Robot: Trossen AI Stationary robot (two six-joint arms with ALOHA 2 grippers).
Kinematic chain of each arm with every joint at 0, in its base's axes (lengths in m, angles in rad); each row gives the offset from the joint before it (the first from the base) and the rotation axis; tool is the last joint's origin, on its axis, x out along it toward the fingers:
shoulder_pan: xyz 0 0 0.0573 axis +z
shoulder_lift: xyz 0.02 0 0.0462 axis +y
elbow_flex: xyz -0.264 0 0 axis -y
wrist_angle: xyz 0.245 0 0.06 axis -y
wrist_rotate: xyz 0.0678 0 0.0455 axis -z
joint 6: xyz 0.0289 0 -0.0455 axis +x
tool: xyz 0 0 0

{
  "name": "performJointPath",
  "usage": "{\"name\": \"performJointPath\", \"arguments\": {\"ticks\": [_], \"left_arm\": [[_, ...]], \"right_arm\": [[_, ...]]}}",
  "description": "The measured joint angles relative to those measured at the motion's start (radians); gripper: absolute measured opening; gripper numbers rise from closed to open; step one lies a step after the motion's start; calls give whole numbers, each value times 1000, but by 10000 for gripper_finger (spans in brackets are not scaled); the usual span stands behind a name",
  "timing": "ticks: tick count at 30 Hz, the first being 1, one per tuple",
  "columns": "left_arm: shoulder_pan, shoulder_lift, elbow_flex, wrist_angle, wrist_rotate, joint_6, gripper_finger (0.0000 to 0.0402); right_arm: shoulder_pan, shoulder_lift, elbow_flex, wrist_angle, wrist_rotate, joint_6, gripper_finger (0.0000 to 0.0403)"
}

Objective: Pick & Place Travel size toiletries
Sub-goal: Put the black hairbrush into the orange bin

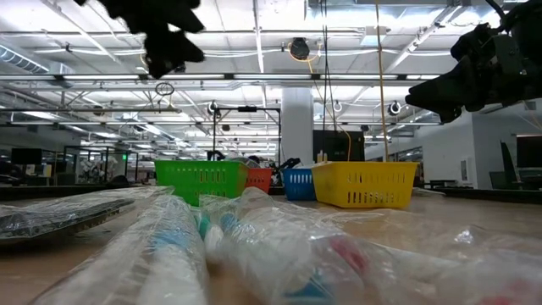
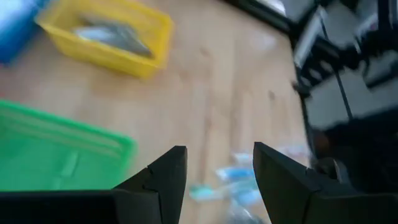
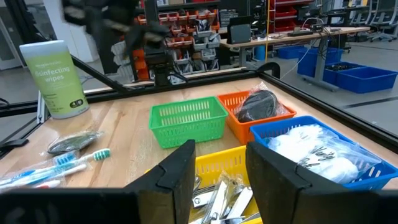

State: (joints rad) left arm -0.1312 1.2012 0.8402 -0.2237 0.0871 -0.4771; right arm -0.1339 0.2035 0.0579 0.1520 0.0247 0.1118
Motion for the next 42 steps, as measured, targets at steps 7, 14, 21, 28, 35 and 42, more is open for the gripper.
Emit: {"name": "performJointPath", "arguments": {"ticks": [7,14,21,28,35,42], "left_arm": [[-237,104,0,-34,-192,-110,179],[-370,259,0,-36,-219,-322,179],[-389,403,0,64,-229,-274,179],[-373,489,0,205,-226,-133,179],[-356,528,0,223,-220,-129,179],[-351,529,0,219,-218,-117,179]], "right_arm": [[0,0,0,0,0,0,130],[0,0,0,0,0,0,130],[0,0,0,0,0,0,130],[0,0,0,0,0,0,130],[0,0,0,0,0,0,130],[0,0,0,0,0,0,130]]}}
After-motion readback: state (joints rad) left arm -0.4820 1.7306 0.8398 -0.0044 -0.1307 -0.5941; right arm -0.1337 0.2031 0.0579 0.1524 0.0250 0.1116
